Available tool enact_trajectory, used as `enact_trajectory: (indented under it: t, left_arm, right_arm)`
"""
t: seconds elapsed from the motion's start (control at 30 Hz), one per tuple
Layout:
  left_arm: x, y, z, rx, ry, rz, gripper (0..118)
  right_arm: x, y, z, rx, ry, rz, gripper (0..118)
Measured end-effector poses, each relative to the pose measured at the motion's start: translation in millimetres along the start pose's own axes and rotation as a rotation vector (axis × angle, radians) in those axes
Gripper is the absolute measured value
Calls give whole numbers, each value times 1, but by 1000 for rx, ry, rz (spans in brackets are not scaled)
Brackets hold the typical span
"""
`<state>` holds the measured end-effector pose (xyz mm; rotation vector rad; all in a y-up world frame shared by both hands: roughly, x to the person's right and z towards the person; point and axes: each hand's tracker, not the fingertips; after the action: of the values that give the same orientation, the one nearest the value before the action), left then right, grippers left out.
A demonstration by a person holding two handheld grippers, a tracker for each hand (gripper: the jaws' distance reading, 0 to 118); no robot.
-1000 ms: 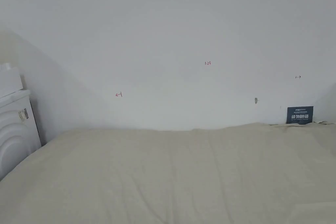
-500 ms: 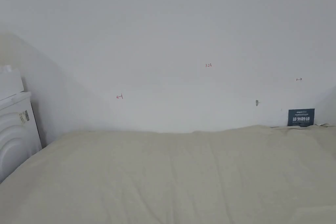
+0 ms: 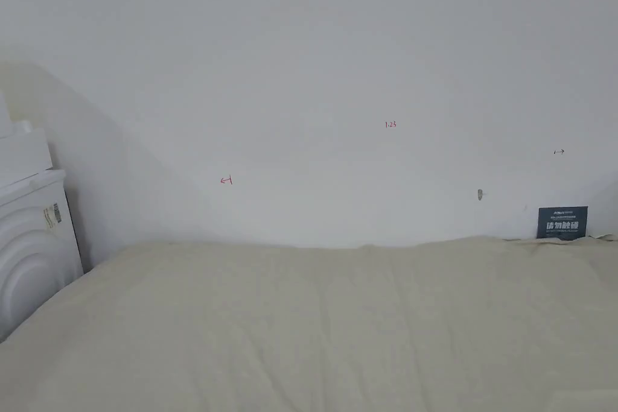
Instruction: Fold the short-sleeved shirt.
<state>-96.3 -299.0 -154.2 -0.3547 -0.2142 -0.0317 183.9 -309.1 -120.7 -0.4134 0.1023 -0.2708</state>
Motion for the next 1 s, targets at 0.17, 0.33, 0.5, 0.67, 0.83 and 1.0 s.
enact_trajectory:
  t: [0.17, 0.33, 0.5, 0.67, 0.83, 1.0]
  left_arm:
    - [0, 2, 0, 1, -1, 1, 118]
    - [-1, 2, 0, 3, 5, 4, 118]
    - [-1, 2, 0, 4, 3, 8, 118]
    - [-2, 1, -1, -4, 6, 15, 118]
    - [0, 2, 3, 7, -6, 12, 118]
    - [3, 3, 0, 7, -14, 12, 118]
  right_arm:
    - [-10, 0, 3, 35, 30, 36, 92]
    - [-17, 0, 0, 37, -7, 60, 92]
    - [-11, 0, -5, 36, -79, 11, 92]
    - [-4, 2, -12, 7, -135, -21, 92]
    - [-4, 3, -16, 12, -223, -15, 92]
    - [-4, 4, -14, 11, -187, -20, 92]
